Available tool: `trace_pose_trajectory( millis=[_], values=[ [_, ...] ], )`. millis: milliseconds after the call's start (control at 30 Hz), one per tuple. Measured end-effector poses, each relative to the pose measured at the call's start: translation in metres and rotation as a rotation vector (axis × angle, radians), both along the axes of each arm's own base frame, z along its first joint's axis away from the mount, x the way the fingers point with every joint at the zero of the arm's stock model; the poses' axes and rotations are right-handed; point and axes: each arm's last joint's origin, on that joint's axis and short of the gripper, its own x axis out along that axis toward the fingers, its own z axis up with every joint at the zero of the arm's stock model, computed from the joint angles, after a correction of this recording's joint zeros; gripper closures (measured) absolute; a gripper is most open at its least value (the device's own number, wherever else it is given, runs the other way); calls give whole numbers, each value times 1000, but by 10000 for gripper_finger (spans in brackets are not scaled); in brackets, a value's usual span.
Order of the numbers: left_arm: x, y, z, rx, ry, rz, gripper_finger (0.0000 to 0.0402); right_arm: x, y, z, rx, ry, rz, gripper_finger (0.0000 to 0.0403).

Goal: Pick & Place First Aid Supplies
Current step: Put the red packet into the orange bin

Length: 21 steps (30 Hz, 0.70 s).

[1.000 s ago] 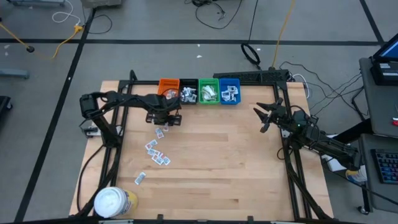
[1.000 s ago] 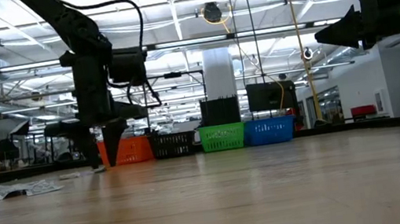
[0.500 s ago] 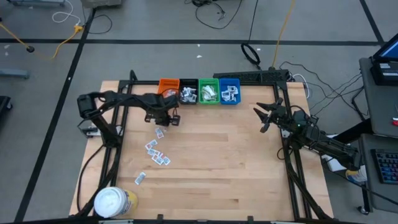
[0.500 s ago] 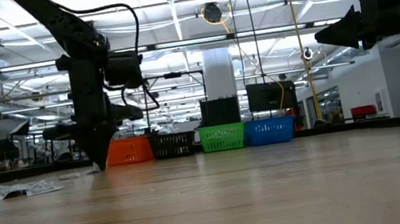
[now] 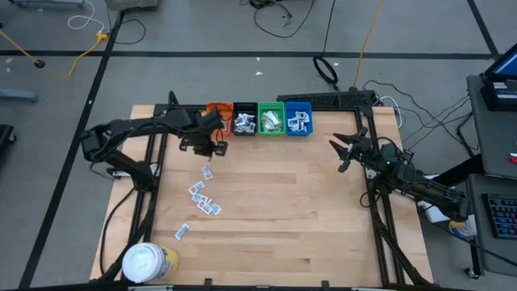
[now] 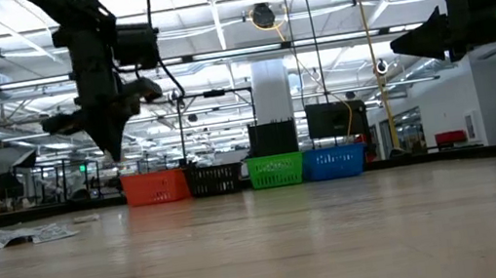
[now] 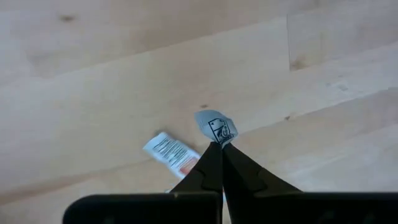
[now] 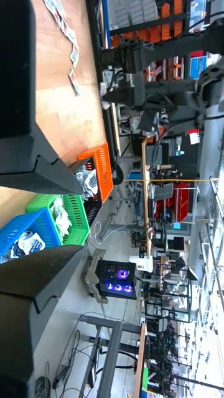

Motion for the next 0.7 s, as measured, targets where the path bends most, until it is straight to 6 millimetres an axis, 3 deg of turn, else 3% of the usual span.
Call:
trace_pose_trajectory(
  millis=[200, 700],
  values=[
    [-9, 7, 16, 34, 20, 21, 400, 0, 0, 0, 0, 0, 0, 264],
    [-6, 114, 50, 47, 50, 28, 401, 0, 0, 0, 0, 0, 0, 264]
  ],
)
